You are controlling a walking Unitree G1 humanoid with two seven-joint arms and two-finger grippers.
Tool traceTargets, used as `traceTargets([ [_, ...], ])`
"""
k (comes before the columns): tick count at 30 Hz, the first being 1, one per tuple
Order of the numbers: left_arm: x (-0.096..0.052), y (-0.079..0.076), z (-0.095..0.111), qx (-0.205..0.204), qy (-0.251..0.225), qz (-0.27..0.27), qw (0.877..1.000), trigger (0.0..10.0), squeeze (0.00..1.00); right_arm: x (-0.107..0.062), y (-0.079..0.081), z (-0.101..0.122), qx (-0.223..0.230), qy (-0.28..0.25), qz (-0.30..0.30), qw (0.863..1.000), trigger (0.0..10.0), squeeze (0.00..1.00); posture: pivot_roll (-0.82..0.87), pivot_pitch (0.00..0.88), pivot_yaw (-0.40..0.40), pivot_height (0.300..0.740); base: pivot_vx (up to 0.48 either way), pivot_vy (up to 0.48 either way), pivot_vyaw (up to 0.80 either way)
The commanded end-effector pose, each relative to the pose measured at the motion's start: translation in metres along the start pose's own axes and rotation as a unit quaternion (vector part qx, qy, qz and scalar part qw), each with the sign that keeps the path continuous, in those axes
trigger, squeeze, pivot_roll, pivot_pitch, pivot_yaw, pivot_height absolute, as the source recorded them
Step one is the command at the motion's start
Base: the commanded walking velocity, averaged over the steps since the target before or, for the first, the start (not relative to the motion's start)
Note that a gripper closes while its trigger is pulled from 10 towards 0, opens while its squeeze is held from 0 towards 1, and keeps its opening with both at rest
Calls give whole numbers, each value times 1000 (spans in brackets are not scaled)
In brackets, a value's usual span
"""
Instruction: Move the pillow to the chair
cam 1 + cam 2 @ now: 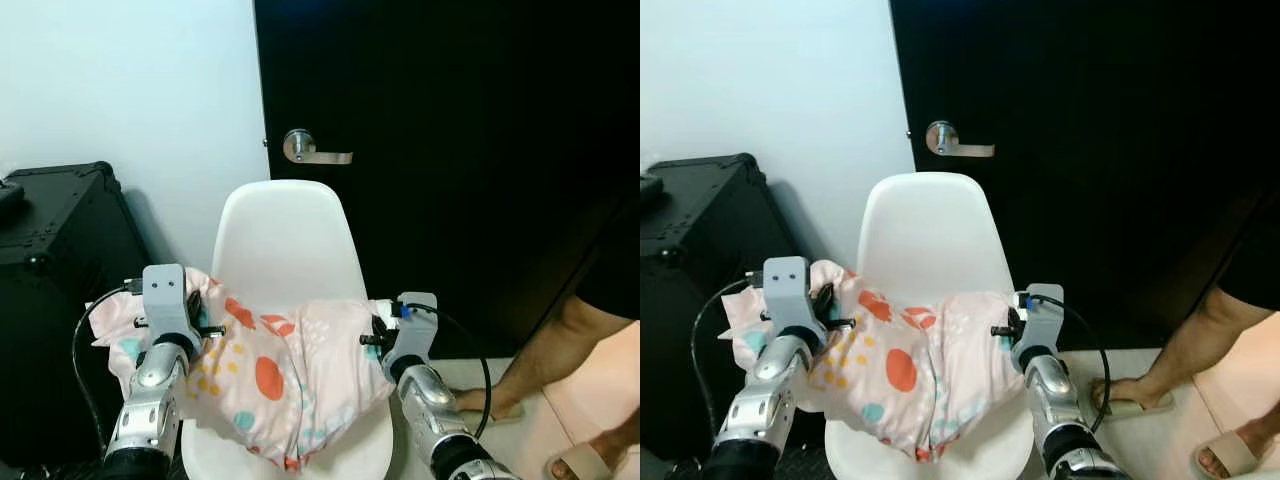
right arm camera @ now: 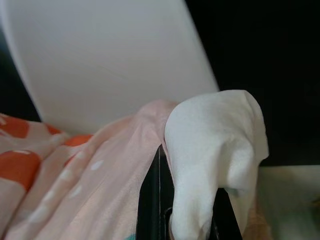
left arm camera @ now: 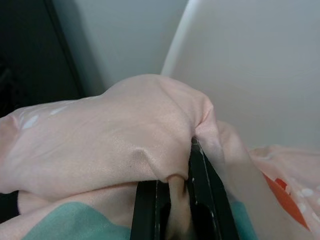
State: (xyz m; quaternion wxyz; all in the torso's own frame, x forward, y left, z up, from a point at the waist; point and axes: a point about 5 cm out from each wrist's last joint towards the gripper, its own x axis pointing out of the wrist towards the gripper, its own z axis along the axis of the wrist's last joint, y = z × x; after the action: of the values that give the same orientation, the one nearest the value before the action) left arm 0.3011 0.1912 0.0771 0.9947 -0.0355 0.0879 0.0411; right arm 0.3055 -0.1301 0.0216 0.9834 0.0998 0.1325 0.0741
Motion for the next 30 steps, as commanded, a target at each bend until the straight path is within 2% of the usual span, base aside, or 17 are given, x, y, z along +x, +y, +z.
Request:
traceTargets([
  [1, 0, -1, 5, 3, -15, -5, 1000, 10000, 0, 5, 7, 11, 6, -21, 18, 1000, 10000, 0, 106, 0, 14, 730, 0, 0, 0],
  [30, 1, -2, 3, 6, -9, -10, 1000, 10000, 0, 4, 4, 10, 4, -22, 10, 1000, 10000, 0, 101, 0, 16, 605, 0, 0, 0],
])
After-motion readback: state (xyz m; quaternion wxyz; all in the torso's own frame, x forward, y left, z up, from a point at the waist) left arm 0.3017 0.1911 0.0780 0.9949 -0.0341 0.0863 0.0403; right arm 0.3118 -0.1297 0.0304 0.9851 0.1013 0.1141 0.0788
